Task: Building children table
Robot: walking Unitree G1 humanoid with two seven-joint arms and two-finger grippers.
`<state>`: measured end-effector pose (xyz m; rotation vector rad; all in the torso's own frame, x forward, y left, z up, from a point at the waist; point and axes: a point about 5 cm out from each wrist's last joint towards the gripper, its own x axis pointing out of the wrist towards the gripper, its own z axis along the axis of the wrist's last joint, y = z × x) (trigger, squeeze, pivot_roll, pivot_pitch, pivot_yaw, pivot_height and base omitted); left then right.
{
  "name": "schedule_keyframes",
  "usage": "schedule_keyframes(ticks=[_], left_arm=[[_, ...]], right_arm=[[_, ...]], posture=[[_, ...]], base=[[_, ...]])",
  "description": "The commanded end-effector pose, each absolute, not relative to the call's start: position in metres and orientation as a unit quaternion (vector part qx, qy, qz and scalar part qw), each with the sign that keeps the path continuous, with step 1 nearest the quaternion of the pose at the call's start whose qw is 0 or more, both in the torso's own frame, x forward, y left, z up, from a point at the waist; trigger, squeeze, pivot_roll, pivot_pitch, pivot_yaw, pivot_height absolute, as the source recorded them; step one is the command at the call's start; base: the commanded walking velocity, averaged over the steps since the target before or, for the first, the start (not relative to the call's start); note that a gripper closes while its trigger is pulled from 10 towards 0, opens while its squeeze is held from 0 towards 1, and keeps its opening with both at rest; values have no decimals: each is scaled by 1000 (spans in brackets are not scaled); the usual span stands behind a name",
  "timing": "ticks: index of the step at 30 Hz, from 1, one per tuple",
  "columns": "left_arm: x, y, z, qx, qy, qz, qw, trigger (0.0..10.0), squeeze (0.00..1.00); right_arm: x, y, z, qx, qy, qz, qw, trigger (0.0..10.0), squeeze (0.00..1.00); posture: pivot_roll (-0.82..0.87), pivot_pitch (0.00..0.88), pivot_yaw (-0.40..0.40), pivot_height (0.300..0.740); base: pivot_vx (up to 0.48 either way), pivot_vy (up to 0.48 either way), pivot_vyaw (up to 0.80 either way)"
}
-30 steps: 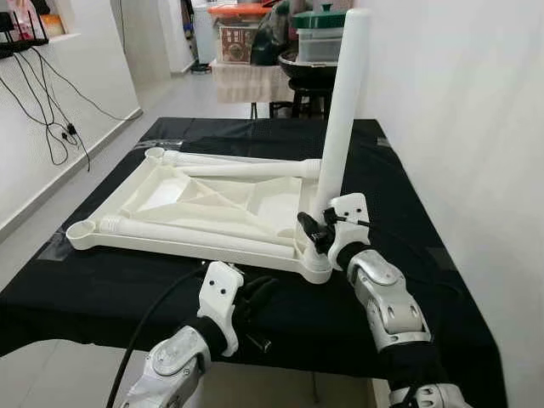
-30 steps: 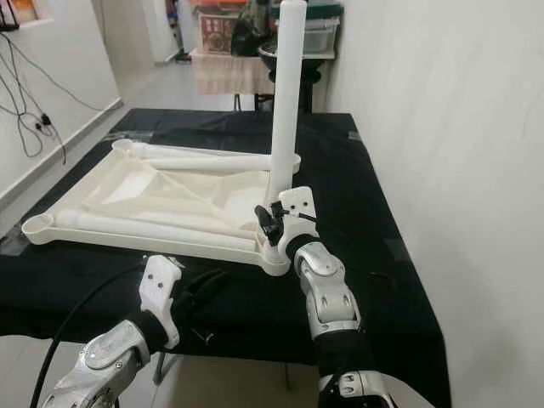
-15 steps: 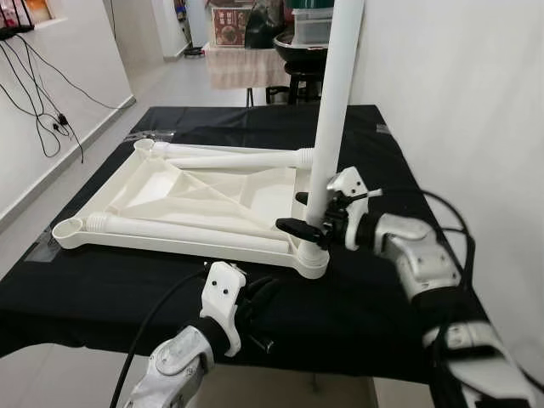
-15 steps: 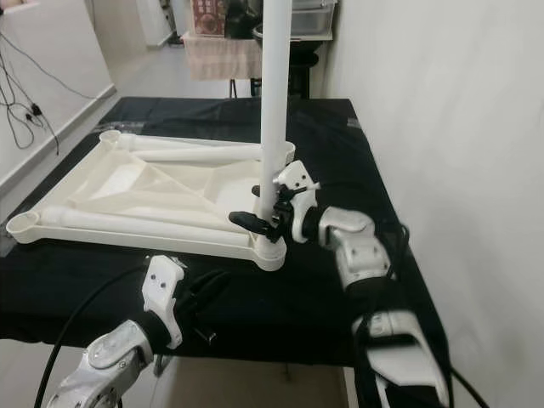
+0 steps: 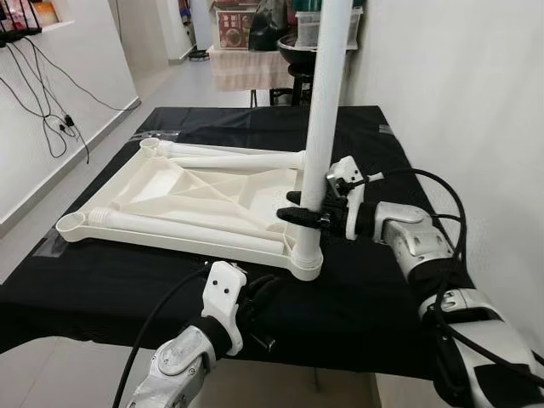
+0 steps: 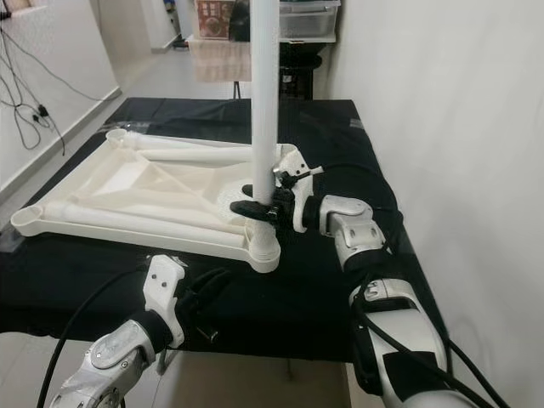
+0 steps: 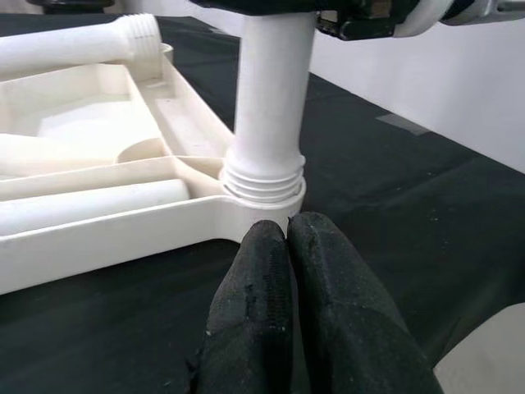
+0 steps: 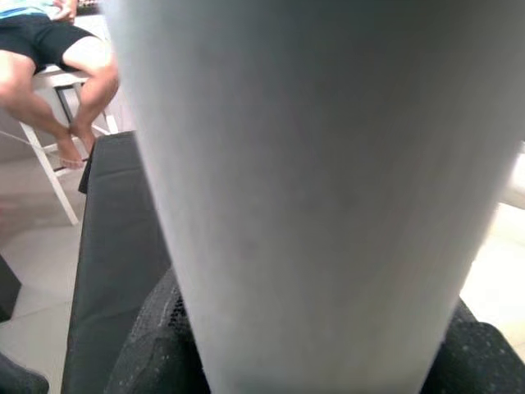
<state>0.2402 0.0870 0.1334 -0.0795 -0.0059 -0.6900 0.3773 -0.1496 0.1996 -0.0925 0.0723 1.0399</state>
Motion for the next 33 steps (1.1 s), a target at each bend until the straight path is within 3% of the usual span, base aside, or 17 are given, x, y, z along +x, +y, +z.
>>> schedule_keyframes(ticks=[1,5,7,9,10,12,15,22,23,25,26,30,31,32,33], left_arm=[[241,89,130,-38,4,-337,941,10000,0],[240,90,130,-38,4,-337,941,10000,0],[239,92,130,-35,4,-338,940,10000,0],[239,92,130,-35,4,-338,940,10000,0],[239,92,131,-34,4,-339,940,10000,0],[239,92,131,-32,4,-339,940,10000,0],[239,93,131,-33,5,-339,940,10000,0],[239,92,131,-33,5,-338,941,10000,0],[239,91,132,-33,3,-335,941,10000,0],[239,91,132,-33,2,-334,942,10000,0],[240,90,132,-34,2,-334,942,10000,0],[240,89,132,-35,3,-337,941,10000,0],[240,89,132,-35,3,-338,941,10000,0],[241,89,132,-35,4,-338,940,10000,0],[241,89,132,-35,4,-338,940,10000,0]], right_arm=[[374,-155,190,-33,39,478,877,0,0],[372,-165,183,-35,49,449,892,0,0],[363,-161,150,6,92,172,981,0,0],[363,-161,150,6,92,172,981,0,0],[341,-147,134,24,118,112,986,0,0],[325,-132,128,3,123,98,988,0,0],[324,-122,129,0,118,112,987,0,0],[341,-114,134,-18,104,160,981,0,0],[347,-115,136,-20,96,160,982,10000,0],[351,-116,141,-13,84,165,983,10000,0],[356,-119,150,-10,65,195,979,10000,1000],[358,-120,168,-11,40,288,957,10000,1000],[357,-121,175,-27,28,336,941,10000,894],[356,-124,179,-37,27,377,925,10000,0],[356,-124,179,-37,27,377,925,10000,0]], posture=[[-27,32,-29,740],[-31,39,-23,740],[-34,47,-24,740],[-34,47,-24,740],[-25,62,-13,740],[-41,54,5,740],[-43,50,6,740],[-26,50,-15,740],[-24,46,-14,740],[-23,44,-15,740],[-17,36,-12,740],[-10,29,-15,740],[-10,29,-15,740],[-14,21,-15,740],[-14,21,-15,740]], base=[[0,0,0],[0,0,0],[0,0,0],[0,0,0],[0,0,0],[0,0,0],[0,0,0],[0,0,0],[0,0,0],[0,0,0],[0,0,0],[0,0,0],[0,0,0],[0,0,0],[0,0,0]])
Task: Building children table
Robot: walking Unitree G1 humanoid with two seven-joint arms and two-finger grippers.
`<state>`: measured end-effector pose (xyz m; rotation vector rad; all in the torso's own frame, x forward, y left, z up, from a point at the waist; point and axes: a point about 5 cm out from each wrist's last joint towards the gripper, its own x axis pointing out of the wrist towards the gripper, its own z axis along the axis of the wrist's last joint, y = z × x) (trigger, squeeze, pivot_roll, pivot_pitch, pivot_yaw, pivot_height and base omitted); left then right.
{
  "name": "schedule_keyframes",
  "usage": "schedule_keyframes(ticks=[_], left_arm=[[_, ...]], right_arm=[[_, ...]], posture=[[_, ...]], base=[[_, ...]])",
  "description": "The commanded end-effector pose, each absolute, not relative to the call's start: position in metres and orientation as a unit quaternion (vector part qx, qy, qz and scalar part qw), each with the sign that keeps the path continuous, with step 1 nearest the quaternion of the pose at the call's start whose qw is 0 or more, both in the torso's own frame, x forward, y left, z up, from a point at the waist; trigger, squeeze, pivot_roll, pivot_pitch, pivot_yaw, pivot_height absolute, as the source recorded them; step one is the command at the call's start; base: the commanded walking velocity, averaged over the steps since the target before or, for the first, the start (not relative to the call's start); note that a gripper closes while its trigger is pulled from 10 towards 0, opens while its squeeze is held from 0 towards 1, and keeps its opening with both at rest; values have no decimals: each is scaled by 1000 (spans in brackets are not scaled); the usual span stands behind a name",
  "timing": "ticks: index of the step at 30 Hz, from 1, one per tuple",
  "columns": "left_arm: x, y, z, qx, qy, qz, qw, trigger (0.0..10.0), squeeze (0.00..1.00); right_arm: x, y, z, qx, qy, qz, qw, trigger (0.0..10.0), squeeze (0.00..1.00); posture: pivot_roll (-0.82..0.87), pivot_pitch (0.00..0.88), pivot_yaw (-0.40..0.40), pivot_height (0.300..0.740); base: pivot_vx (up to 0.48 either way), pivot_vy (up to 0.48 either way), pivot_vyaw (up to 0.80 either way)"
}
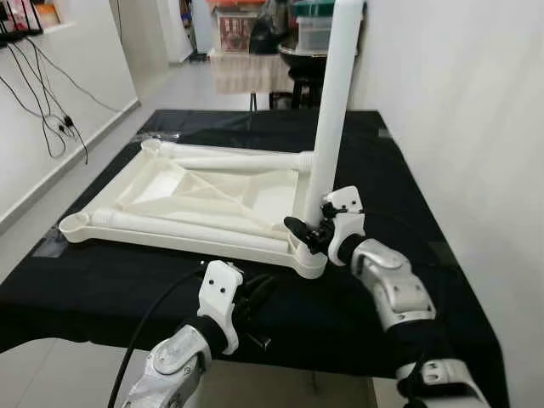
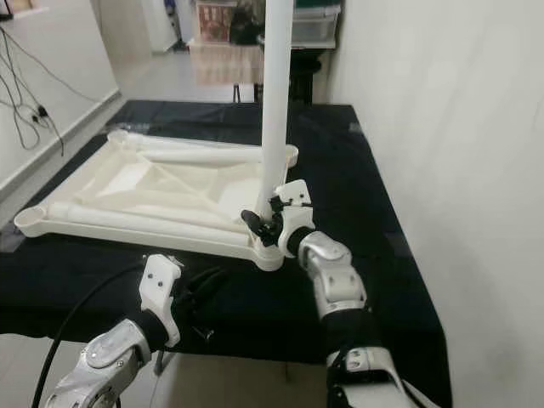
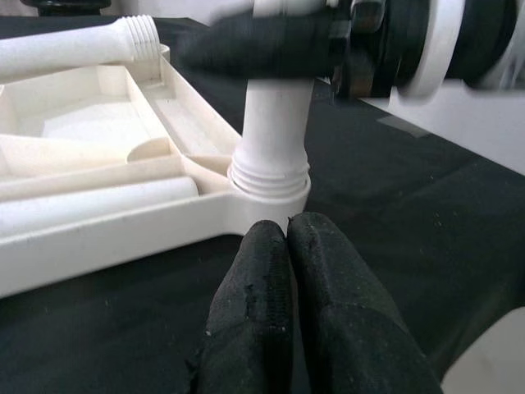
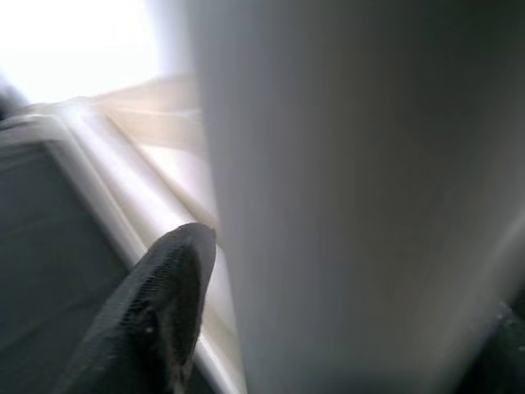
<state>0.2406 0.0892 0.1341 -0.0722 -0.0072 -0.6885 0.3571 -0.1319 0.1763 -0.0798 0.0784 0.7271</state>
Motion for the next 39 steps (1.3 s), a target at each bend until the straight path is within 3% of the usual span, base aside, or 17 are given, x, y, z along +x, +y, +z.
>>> schedule_keyframes(ticks=[1,4,11,12,13,24,29,30,31,32,33,34,39], left_arm=[[241,88,132,-36,4,-338,940,10000,0],[242,88,131,-36,4,-339,940,10000,0],[242,87,131,-37,4,-337,941,10000,0],[242,87,130,-37,4,-337,941,10000,0],[242,87,129,-37,5,-336,941,10000,0],[242,88,128,-38,7,-337,941,10000,0],[241,89,128,-40,7,-338,940,10000,0],[241,90,128,-40,8,-338,940,10000,0],[240,91,127,-39,9,-339,940,10000,0],[240,91,127,-39,9,-339,940,10000,0],[241,93,127,-38,10,-340,940,10000,0],[241,93,128,-39,10,-341,939,10000,0],[241,94,127,-36,12,-343,938,10000,0]], right_arm=[[356,-126,182,-43,28,400,915,10000,0],[362,-134,186,-50,36,452,890,10000,0],[374,-142,187,-31,68,490,869,10000,0],[377,-142,187,-27,73,490,868,8510,0],[380,-141,187,-30,76,483,872,353,0],[380,-147,182,-12,69,477,876,0,0],[376,-160,176,-2,49,436,899,0,0],[374,-158,169,4,54,394,918,0,0],[373,-154,154,8,72,243,967,0,0],[373,-154,154,8,72,243,967,0,0],[370,-155,144,7,86,123,989,0,0],[354,-140,128,13,118,90,989,0,0],[350,-122,129,-7,98,105,990,0,0]], posture=[[-14,21,-15,740],[-8,8,-23,740],[-3,2,-27,740],[1,0,-30,740],[1,0,-30,740],[-16,3,-22,740],[-29,21,-8,740],[-32,25,-6,740],[-35,26,-5,740],[-35,26,-5,740],[-38,26,-4,740],[-36,40,21,740],[-41,26,35,740]], base=[[0,0,0],[0,0,0],[0,0,0],[0,0,0],[0,0,0],[0,0,0],[0,0,0],[0,0,0],[0,0,0],[0,0,0],[0,0,0],[0,0,0],[0,0,0]])
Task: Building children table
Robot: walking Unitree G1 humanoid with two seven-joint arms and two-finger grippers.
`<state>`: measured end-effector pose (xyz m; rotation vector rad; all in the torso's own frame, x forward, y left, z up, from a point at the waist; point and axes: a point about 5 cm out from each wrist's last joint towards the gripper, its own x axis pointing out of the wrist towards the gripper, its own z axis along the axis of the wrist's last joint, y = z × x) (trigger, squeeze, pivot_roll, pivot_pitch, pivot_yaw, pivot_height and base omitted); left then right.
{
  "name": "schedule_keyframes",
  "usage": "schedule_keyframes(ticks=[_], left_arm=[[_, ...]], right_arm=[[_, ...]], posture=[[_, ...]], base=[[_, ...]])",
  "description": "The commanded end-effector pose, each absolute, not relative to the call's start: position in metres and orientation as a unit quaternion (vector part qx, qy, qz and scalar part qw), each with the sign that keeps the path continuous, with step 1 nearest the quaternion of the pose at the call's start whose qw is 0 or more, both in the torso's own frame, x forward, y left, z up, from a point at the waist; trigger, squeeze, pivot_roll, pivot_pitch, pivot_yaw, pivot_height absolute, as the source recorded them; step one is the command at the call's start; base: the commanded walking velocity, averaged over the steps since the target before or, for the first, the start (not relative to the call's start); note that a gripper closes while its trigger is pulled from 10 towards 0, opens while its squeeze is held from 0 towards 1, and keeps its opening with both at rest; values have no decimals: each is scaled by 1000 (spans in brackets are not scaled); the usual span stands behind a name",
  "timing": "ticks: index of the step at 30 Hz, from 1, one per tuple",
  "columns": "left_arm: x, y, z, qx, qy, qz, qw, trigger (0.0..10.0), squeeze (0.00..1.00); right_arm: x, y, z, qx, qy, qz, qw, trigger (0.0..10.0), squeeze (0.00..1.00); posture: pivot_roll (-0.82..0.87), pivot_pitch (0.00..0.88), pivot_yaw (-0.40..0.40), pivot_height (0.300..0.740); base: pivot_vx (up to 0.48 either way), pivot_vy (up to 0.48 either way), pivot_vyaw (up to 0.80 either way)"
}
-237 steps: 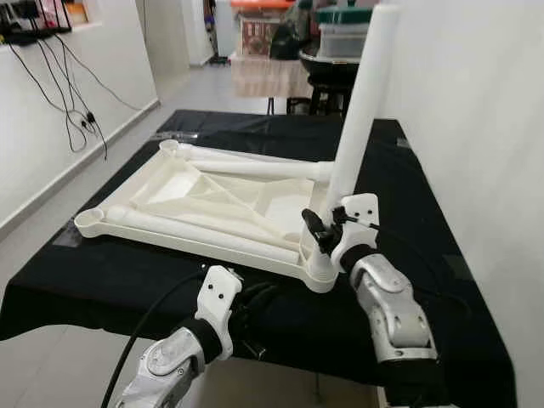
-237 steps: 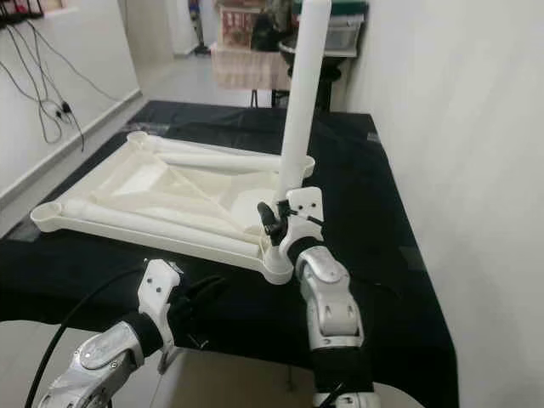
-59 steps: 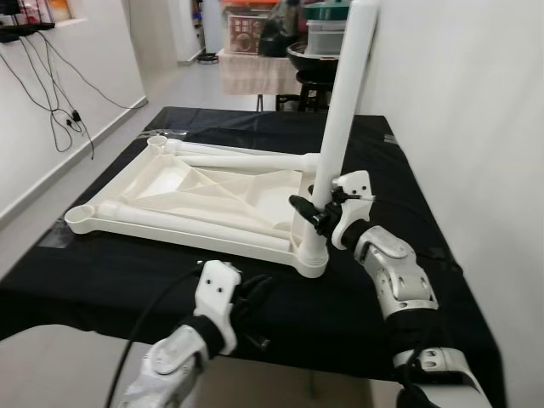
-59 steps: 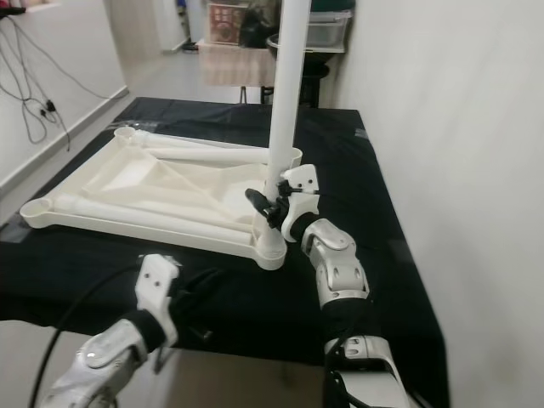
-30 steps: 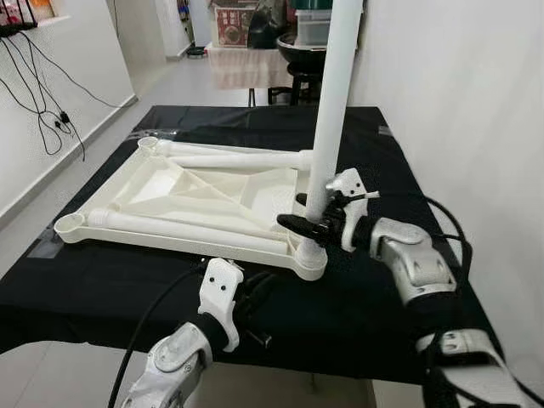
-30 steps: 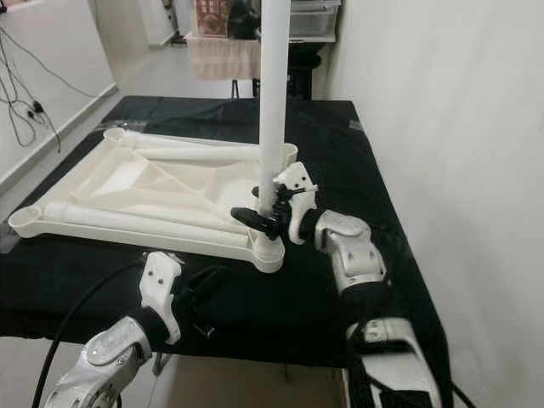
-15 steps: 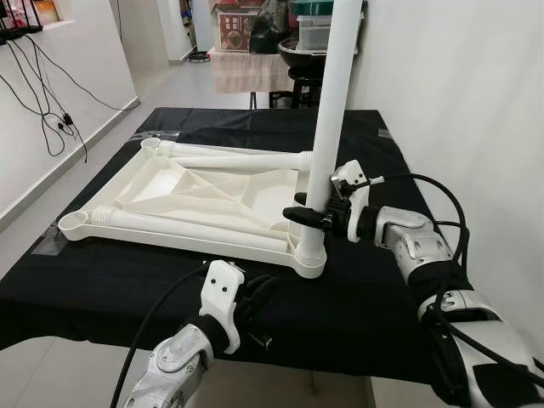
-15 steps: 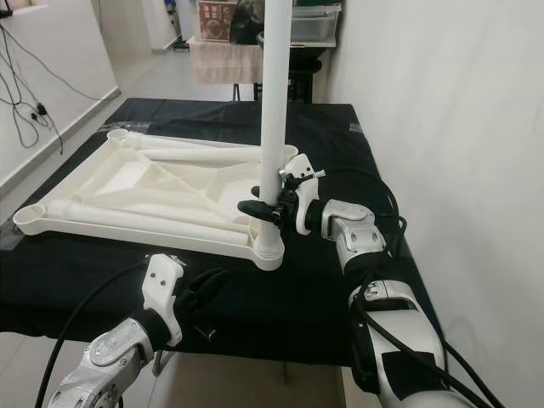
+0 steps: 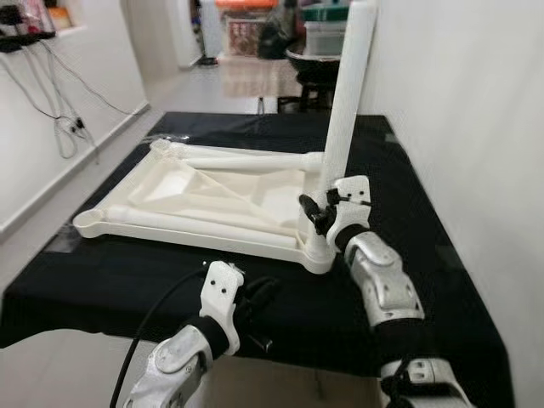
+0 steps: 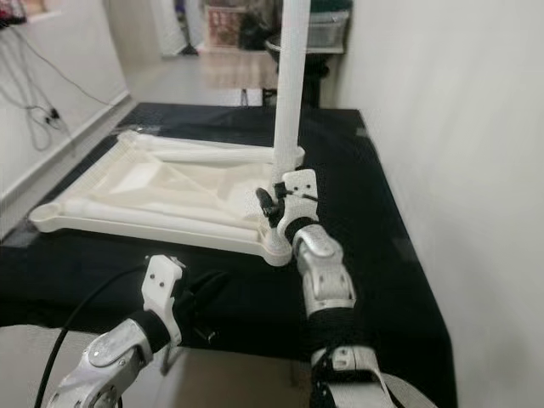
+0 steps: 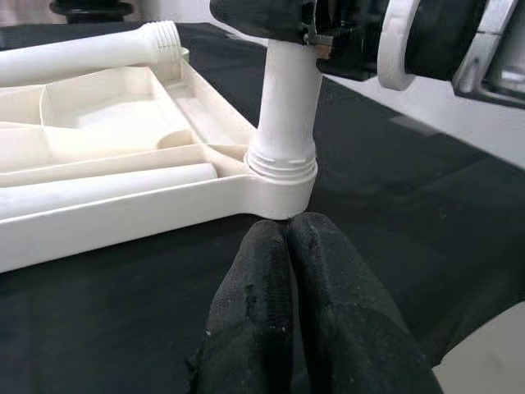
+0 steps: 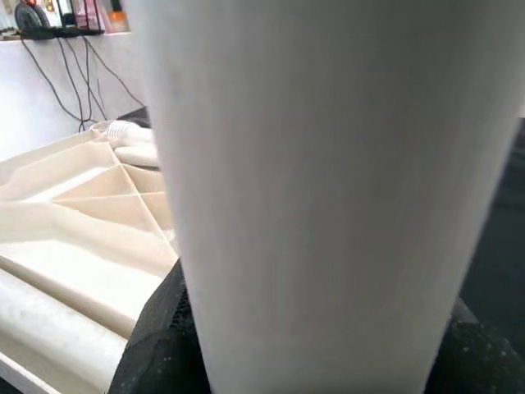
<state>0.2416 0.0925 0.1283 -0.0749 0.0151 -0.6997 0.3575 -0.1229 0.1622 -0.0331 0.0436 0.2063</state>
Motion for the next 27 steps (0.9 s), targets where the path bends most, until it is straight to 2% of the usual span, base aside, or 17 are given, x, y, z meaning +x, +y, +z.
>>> schedule_keyframes(ticks=[1,6,7,8,9,10,11,12,16,17,19,20,21,22,23,25,27], left_arm=[[242,94,127,-37,13,-344,938,10000,0],[243,94,128,-38,10,-340,940,10000,0],[243,94,129,-37,8,-337,941,10000,0],[243,94,129,-37,8,-337,941,10000,0],[244,94,129,-37,7,-335,941,10000,0],[244,94,129,-37,7,-335,941,10000,0],[244,93,129,-37,7,-335,941,10000,0],[244,93,129,-37,7,-336,941,10000,0],[245,93,129,-38,7,-337,941,10000,0],[245,93,129,-38,8,-337,941,10000,0],[245,93,129,-38,8,-337,941,10000,0],[245,93,129,-39,8,-338,940,10000,0],[245,93,129,-39,8,-338,940,10000,0],[246,93,129,-39,8,-338,940,10000,0],[246,93,129,-39,8,-338,940,10000,0],[246,93,128,-40,9,-338,940,10000,0],[246,93,128,-40,8,-337,941,10000,0]], right_arm=[[355,-121,133,-17,84,115,990,0,0],[369,-128,140,-21,79,110,991,0,0],[372,-130,142,-22,79,110,990,667,0],[372,-130,142,-22,79,110,990,667,0],[377,-132,145,-27,83,113,990,10000,0],[377,-132,145,-27,83,113,990,10000,0],[380,-130,153,-17,74,134,988,10000,110],[386,-125,167,-6,54,184,981,10000,1000],[390,-122,181,-1,32,223,974,10000,1000],[392,-118,193,4,13,267,964,10000,1000],[392,-118,193,4,13,267,964,10000,1000],[388,-109,203,-21,-1,362,932,10000,0],[388,-109,203,-21,-1,362,932,10000,0],[383,-103,206,-37,2,445,895,10000,0],[383,-103,206,-37,2,445,895,10000,0],[382,-100,207,-49,26,516,855,10000,0],[385,-101,206,-49,35,514,856,10000,0]], posture=[[-38,26,18,740],[-34,24,15,740],[-32,23,14,740],[-32,23,14,740],[-29,20,10,740],[-29,20,10,740],[-26,17,6,740],[-26,17,6,740],[-26,15,7,740],[-26,15,6,740],[-26,15,6,740],[-25,14,5,740],[-25,14,5,740],[-23,12,3,740],[-23,12,3,740],[-18,11,-2,740],[-12,10,-11,740]], base=[[0,0,0],[0,0,0],[0,0,0],[0,0,0],[0,0,0],[0,0,0],[0,0,0],[0,0,0],[0,0,0],[0,0,0],[0,0,0],[0,0,0],[0,0,0],[0,0,0],[0,0,0],[0,0,0],[0,0,0]])
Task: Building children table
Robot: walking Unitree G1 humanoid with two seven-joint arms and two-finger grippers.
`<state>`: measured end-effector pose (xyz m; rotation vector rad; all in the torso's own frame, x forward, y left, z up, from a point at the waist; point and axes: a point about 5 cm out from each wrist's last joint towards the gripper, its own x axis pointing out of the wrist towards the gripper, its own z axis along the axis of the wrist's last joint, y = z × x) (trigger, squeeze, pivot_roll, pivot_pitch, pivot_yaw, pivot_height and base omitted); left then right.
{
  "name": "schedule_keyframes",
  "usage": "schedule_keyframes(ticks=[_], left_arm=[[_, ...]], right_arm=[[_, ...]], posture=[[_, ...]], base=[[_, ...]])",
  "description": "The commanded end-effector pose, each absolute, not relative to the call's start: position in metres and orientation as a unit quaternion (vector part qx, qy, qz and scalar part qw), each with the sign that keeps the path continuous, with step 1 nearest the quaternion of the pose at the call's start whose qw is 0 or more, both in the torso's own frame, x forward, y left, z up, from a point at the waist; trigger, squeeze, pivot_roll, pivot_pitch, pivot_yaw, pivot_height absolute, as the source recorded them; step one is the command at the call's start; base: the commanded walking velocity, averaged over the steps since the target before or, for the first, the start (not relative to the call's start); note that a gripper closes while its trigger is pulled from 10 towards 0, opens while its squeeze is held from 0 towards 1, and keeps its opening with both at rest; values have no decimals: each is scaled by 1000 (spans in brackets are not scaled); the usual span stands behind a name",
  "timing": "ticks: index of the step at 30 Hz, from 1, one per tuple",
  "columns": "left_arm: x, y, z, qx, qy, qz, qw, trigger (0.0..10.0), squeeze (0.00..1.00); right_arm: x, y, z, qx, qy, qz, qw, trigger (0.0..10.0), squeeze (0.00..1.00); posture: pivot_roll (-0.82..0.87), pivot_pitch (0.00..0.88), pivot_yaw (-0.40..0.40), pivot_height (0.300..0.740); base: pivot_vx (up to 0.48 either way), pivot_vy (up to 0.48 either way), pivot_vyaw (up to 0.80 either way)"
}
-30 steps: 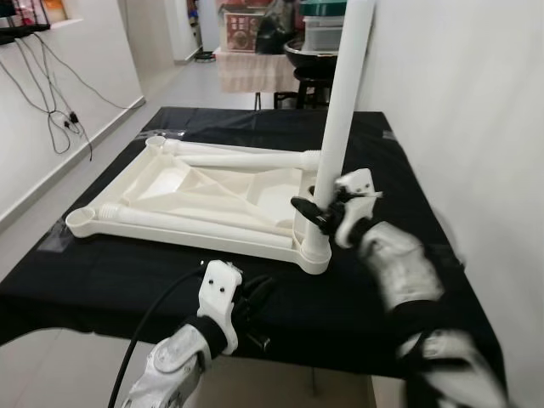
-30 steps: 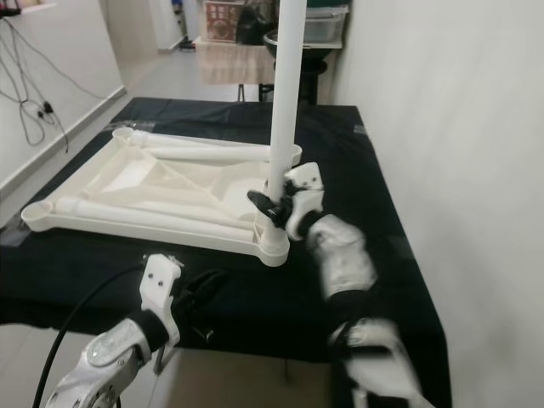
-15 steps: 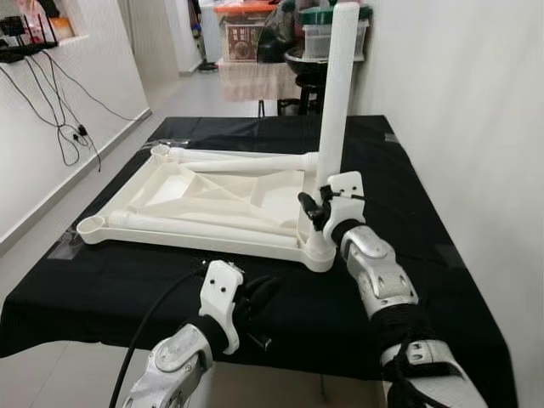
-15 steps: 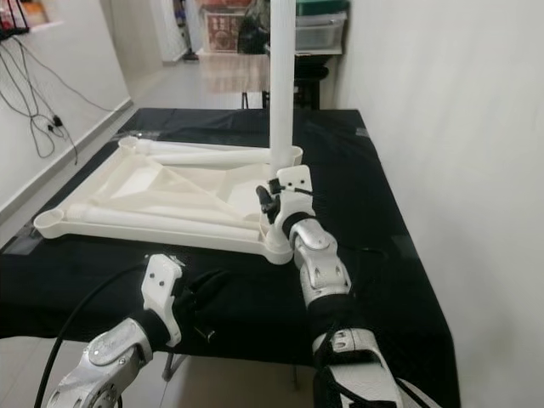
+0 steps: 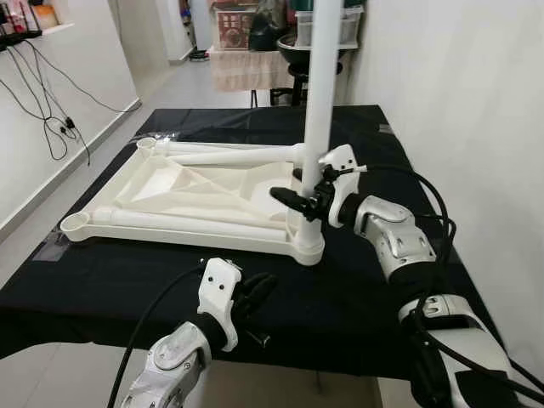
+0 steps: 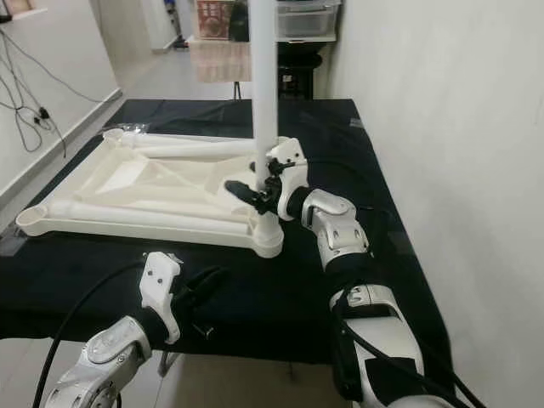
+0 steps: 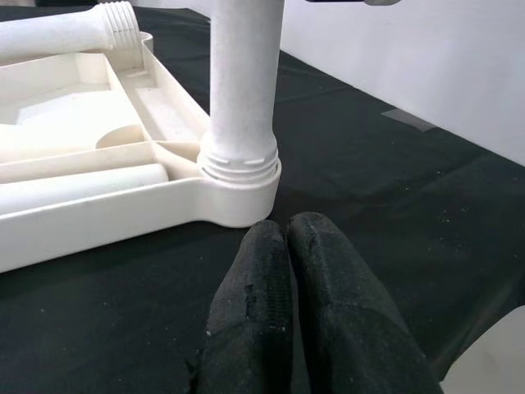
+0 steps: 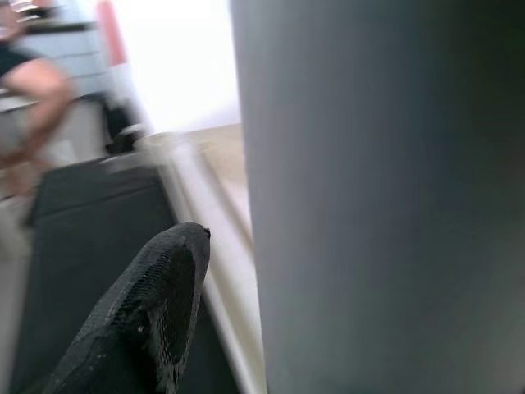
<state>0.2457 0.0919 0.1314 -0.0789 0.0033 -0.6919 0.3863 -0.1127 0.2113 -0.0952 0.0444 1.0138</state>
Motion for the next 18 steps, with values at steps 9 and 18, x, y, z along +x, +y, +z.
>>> schedule_keyframes(ticks=[9,18], left_arm=[[244,92,128,-40,7,-333,942,10000,0],[242,90,129,-44,5,-333,942,10000,0]], right_arm=[[391,-106,203,-34,48,491,869,0,0],[384,-139,179,-17,41,419,907,0,0]], posture=[[-8,11,-18,740],[-18,24,-23,740]], base=[[0,0,0],[0,0,0]])
